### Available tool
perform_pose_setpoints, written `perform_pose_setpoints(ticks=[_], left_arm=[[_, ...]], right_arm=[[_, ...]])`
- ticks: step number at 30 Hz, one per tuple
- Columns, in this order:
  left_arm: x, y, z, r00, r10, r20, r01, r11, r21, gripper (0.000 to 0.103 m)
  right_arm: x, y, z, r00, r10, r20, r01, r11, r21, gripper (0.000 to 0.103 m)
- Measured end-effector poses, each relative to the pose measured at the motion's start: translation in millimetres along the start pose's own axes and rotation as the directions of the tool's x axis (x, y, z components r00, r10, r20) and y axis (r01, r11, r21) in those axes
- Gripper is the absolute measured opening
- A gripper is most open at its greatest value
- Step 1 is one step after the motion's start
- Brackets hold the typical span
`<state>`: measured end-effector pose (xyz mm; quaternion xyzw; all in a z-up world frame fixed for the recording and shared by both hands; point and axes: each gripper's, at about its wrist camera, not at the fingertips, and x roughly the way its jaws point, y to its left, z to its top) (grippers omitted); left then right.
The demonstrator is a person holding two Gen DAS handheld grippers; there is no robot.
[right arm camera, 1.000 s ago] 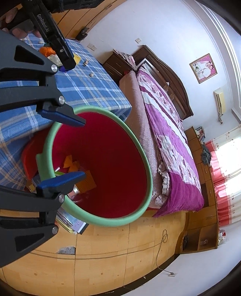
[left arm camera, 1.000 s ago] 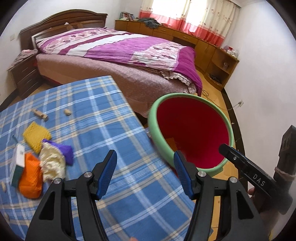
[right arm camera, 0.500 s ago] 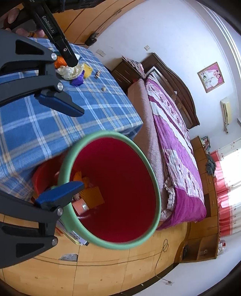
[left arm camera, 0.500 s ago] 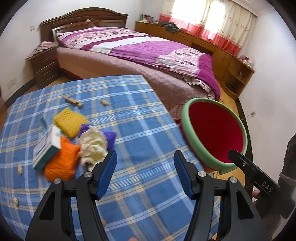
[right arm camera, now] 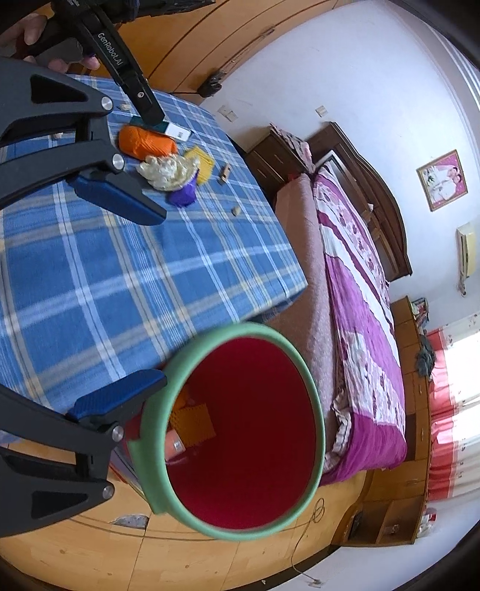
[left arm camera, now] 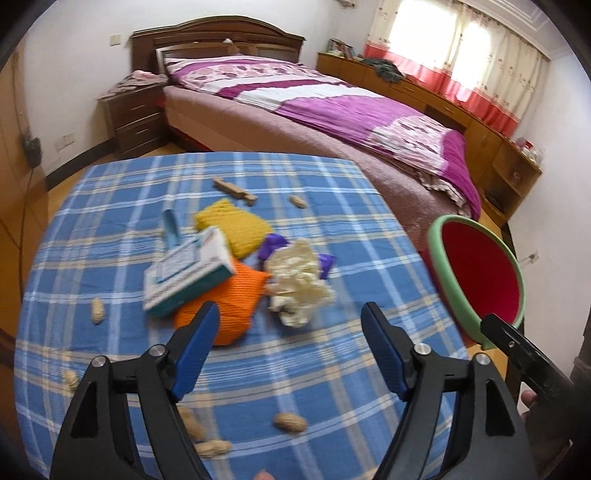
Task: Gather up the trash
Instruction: 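Move both tools back over the table, then grasp the white-blue medicine box with the left tool while the right tool grasps the cream plastic bag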
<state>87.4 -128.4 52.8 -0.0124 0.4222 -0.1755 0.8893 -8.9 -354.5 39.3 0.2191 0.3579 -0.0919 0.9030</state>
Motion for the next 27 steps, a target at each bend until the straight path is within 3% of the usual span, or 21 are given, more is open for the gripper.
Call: perform_pose_setpoints(ticks=[3,13,27], left_arm=[[-1,17,-1,1.000,0.024,0.013,-0.024,0.999,-0.026,0.090],[4,72,0,0.999,0.053,-0.002,-0.053,0.986,-0.155,0.095],[35,92,15,0.999,0.037,-0.005,-0.038,0.977,-0.211,0.096]], right_arm=[[6,11,-3,1.000,0.004,-0.017,-0.005,1.000,-0.016,0.083],[24,41,-8,0.998,0.014,-0.056,-0.017,0.998,-0.057,0.083],[38,43,-11,0.996,0.006,-0.085,-0.010,0.999,-0.051,0.083]])
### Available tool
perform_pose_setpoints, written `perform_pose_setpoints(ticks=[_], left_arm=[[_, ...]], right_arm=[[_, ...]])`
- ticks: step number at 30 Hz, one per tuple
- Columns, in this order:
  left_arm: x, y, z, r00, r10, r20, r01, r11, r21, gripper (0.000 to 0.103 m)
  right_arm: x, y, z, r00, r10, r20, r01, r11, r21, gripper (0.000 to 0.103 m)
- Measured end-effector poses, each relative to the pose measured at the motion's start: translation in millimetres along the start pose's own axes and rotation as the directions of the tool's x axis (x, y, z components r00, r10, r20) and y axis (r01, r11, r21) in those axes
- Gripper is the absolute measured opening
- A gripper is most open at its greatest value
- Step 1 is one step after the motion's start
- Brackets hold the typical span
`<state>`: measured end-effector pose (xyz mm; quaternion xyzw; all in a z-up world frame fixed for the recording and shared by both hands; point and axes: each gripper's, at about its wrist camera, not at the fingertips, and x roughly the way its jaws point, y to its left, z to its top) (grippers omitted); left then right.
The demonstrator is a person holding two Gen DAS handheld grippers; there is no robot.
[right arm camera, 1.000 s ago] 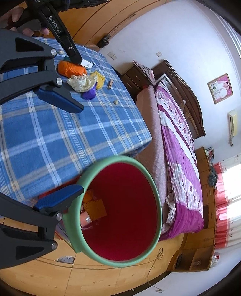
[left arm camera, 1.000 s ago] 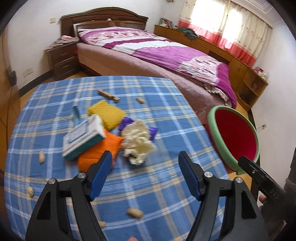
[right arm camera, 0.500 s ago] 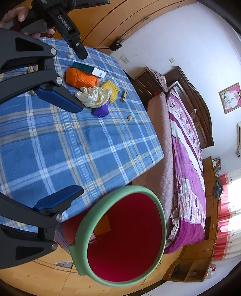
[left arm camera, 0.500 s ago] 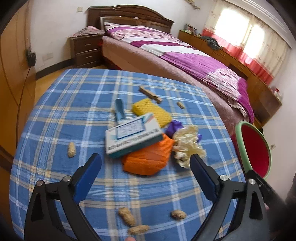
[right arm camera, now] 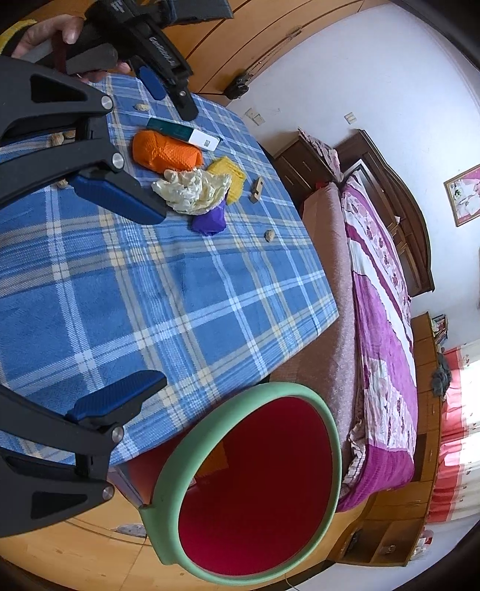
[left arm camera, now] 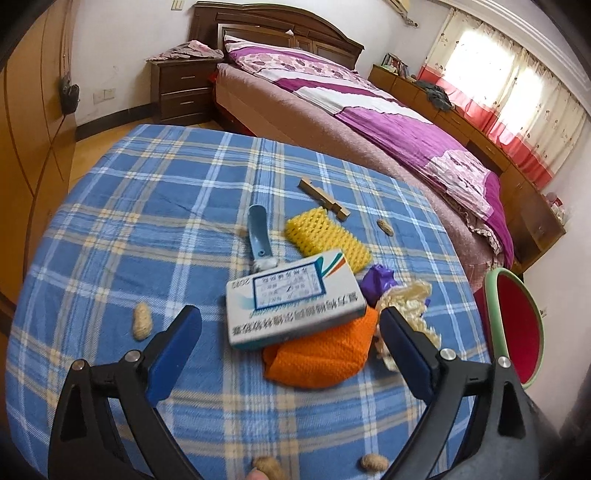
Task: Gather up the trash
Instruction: 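Grasp the white-blue medicine box with the left tool while the right tool grasps the cream plastic bag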
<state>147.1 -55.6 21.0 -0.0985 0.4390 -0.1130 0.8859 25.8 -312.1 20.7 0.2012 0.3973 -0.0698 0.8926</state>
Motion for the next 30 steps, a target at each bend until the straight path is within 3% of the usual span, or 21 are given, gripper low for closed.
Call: perform_pose_setpoints(ticks=[9,15,24,30], left_arm=[[35,2,5,0.998,0.054,-0.042,-0.055,0.998,-0.017,0.096],[40,12,5,0.997,0.015,-0.079,-0.019,0.998,-0.056,0.094],[22,23,2,0.999,0.016,-0.037,-0.018,0.998,-0.064,0.094],[4,23,-5,0.996,0.087,0.003,-0.087,0.996,0.022,0.094]], right_arm=[[8,-2,-1,1.000,0.004,-0.016,-0.004,1.000,0.006,0.083],[13,4,0,0.999,0.025,-0.027,-0.025,1.000,-0.009,0.083],[23,35,5,0.997,0.065,-0.037,-0.068,0.995,-0.079,0.083],[39,59,4,0.992,0.104,-0.071,-0.112,0.987,-0.118,0.083]])
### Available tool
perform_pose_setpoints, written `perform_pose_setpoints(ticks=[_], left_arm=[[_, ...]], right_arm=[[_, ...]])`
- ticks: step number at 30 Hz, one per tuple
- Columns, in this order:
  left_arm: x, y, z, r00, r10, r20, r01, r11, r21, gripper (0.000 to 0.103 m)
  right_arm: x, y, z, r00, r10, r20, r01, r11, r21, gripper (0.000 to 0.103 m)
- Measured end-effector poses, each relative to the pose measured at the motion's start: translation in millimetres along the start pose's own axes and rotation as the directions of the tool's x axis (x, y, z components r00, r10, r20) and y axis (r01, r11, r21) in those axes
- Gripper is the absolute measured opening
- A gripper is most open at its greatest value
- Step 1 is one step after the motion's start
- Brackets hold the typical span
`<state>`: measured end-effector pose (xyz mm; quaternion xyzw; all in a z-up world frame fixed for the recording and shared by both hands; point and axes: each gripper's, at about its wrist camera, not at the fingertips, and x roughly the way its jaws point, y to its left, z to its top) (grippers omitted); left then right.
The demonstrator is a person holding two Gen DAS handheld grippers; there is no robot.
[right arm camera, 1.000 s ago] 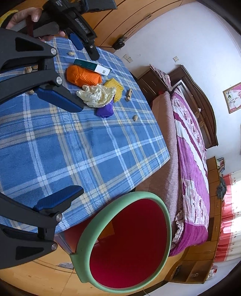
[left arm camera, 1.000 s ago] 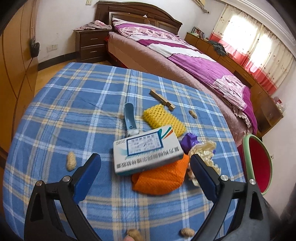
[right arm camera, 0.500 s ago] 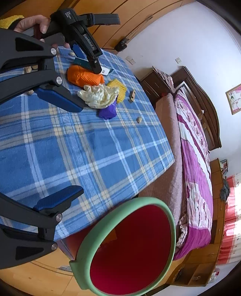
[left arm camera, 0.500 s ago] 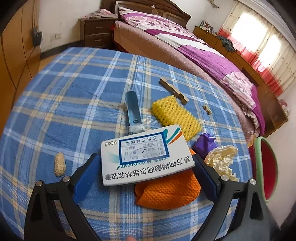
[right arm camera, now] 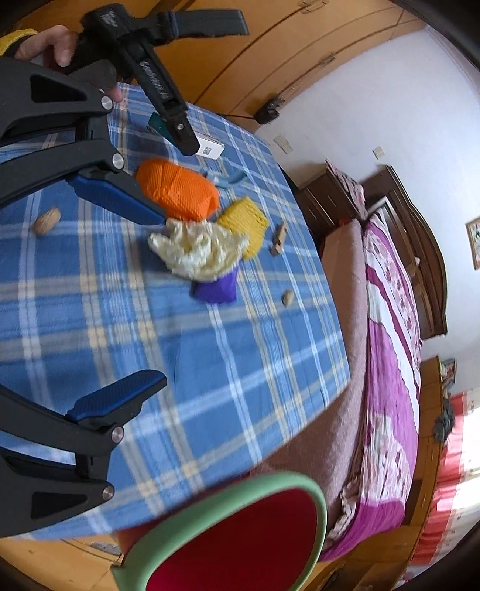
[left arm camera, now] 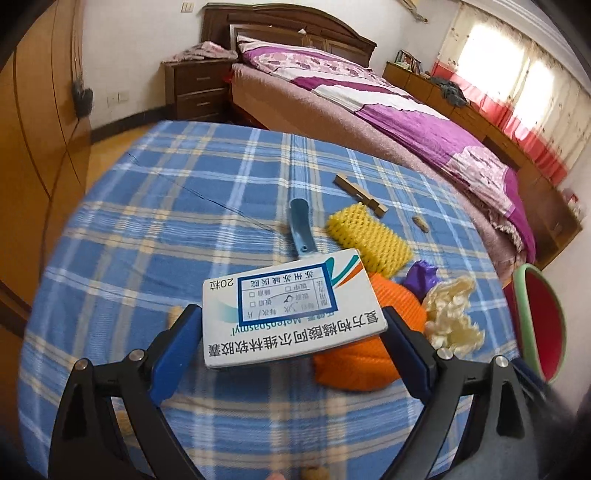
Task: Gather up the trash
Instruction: 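Grasp the white-blue medicine box with the left tool while the right tool grasps the cream plastic bag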
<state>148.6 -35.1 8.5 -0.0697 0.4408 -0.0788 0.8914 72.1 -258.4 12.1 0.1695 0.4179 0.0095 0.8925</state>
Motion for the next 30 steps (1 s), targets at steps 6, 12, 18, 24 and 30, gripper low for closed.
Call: perform_pose_setpoints(ticks=[6,12,18,24,30], left_arm=[[-8,10,-7,1.000,0.011,0.005,-0.011,1.000,0.013,0.094],[-10,22,-11,1.000,0.013,-0.007,-0.013,1.000,-0.012,0.094],[-13,27,-14,1.000,0.018,-0.001,-0.018,1.000,-0.018,0.094],[-19,25,-15,1.000,0.004,0.009,-0.004,1.000,-0.011,0.094],[-27,20,-19,1.000,-0.006,0.019,0.006,1.000,0.006,0.094]], right_arm=[[22,17,3,0.999,0.027,-0.033,-0.027,0.999,-0.019,0.076],[39,21,4,0.998,0.023,-0.053,-0.024,1.000,-0.017,0.060],[49,24,1,0.998,0.006,-0.068,-0.008,0.999,-0.033,0.032],[50,25,-3,0.998,-0.008,-0.065,0.005,0.999,-0.051,0.013],[37,26,-4,1.000,-0.010,-0.028,0.008,0.998,-0.056,0.010]])
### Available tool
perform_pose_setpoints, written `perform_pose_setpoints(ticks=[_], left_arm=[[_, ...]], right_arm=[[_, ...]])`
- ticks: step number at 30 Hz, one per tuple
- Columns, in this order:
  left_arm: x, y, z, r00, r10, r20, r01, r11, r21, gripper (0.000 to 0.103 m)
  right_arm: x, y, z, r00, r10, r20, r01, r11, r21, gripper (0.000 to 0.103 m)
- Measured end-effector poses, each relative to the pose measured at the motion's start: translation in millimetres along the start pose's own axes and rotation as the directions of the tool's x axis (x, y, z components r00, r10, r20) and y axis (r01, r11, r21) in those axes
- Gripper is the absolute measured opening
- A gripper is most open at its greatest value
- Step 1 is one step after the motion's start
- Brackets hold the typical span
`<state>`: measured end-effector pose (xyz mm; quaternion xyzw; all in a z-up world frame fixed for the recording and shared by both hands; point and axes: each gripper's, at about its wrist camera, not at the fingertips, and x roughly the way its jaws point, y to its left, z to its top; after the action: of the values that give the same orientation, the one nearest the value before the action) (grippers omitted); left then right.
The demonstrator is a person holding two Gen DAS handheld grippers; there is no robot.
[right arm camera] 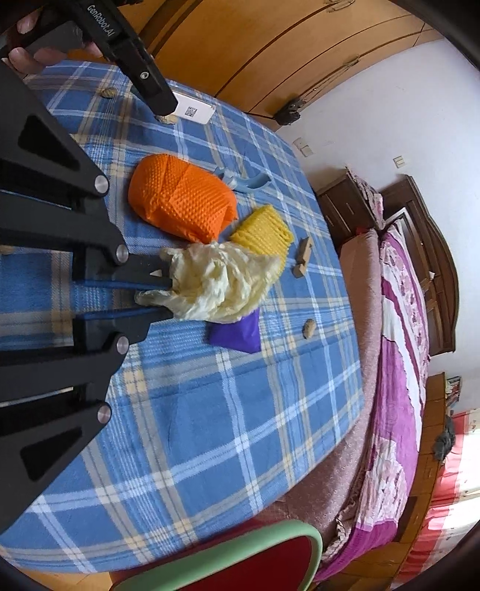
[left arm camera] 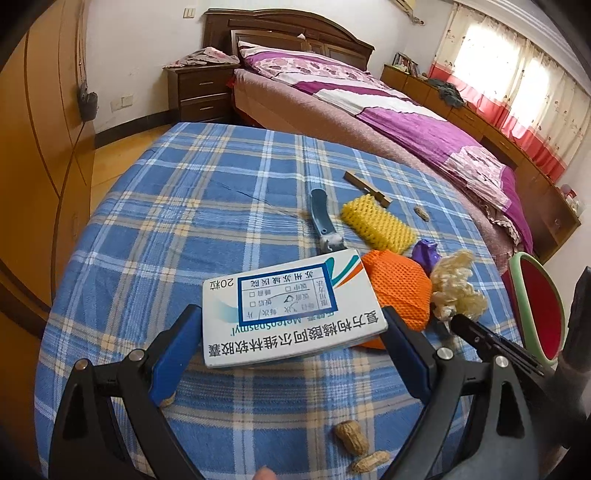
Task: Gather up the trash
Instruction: 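Grasp the white-blue medicine box with the left tool while the right tool grasps the cream plastic bag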
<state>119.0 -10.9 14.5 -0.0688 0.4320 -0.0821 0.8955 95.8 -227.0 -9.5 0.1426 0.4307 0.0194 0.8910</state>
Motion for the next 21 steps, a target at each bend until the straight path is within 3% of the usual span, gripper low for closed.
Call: perform_pose_setpoints(ticks=[21], left_arm=[[-28,-15,-6,0.999,-0.040,0.033,0.039,0.999,0.026,0.094]], right_arm=[[-71,-10,-10,0.990,0.015,0.139,-0.018,1.000,0.020,0.010]])
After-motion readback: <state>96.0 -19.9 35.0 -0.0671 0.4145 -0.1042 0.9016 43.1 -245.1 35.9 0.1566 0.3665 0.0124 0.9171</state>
